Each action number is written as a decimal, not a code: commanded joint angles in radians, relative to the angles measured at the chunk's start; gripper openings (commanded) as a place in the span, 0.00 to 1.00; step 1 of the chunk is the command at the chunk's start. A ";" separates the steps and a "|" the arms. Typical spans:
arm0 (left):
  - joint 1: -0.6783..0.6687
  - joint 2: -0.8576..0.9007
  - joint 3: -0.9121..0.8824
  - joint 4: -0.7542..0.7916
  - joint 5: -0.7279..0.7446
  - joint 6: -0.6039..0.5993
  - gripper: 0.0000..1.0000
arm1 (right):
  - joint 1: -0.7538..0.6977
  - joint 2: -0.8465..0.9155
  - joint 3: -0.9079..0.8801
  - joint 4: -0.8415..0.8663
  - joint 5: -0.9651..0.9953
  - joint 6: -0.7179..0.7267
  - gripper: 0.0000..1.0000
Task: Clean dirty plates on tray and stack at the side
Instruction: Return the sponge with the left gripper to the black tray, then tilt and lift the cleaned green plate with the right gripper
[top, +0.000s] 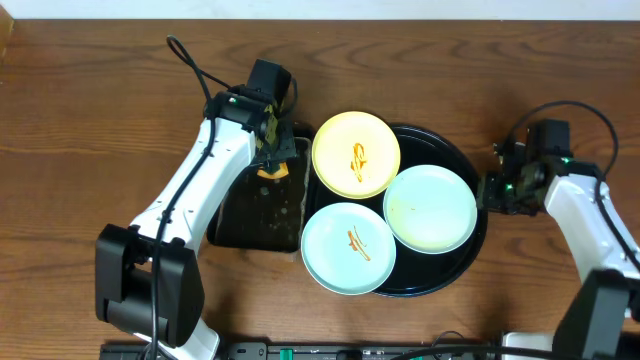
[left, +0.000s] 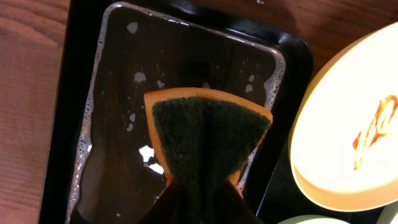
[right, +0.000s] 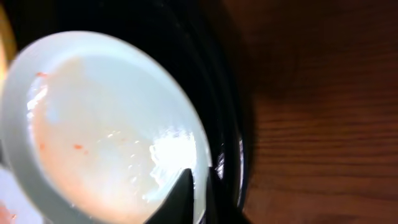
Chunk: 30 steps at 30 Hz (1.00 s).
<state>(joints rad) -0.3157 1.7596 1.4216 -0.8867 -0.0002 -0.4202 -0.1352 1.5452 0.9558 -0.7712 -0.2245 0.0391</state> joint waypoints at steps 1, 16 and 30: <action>0.006 -0.021 -0.004 -0.003 -0.013 0.001 0.17 | 0.006 -0.014 0.017 -0.034 -0.048 -0.014 0.14; 0.006 -0.020 -0.013 -0.014 -0.013 0.001 0.17 | 0.011 -0.014 -0.076 -0.126 -0.106 0.043 0.22; 0.006 -0.020 -0.013 -0.019 -0.012 0.001 0.17 | 0.051 -0.014 -0.149 -0.084 -0.064 0.173 0.26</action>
<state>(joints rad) -0.3153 1.7596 1.4185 -0.8982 0.0002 -0.4202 -0.0879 1.5352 0.8165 -0.8566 -0.3180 0.1558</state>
